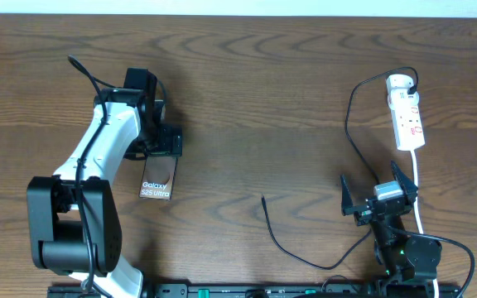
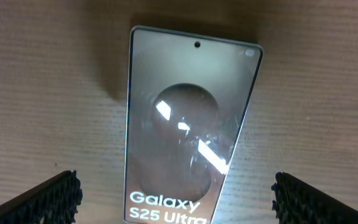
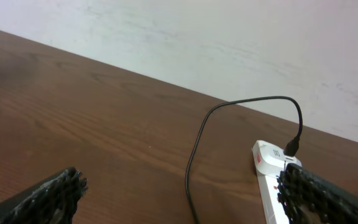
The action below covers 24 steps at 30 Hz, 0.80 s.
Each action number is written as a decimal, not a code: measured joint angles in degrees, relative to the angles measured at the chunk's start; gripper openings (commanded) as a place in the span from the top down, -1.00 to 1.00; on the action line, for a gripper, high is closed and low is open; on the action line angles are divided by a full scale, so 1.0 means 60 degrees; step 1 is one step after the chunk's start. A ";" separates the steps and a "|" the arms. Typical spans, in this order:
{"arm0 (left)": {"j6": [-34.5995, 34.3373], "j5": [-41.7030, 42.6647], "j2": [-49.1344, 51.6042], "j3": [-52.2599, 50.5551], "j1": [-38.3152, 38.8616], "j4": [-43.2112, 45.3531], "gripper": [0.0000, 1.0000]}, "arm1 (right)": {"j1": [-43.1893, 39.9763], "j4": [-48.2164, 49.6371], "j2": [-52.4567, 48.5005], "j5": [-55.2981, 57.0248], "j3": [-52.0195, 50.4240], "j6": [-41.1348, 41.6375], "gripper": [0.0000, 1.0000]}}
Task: Plug charger to phone and switch on socket
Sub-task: 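Close the left gripper on the phone's long edges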
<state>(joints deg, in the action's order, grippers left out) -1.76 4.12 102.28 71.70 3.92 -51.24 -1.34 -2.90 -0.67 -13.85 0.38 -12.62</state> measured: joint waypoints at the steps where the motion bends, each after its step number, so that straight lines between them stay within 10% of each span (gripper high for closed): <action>1: -0.0004 0.0000 0.0000 0.0000 0.0000 0.0076 -0.96 | 0.0000 0.0000 -0.0004 0.0004 0.0000 0.0000 -0.99; 24: -0.0204 0.0004 -0.0004 -0.1290 0.0000 0.1625 -0.96 | 0.0000 0.0000 0.0000 0.0000 0.0000 0.0004 -0.98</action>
<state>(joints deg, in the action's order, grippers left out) -2.98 4.14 102.26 63.96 3.92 -41.50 -1.34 -2.90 -0.67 -13.85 0.38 -12.60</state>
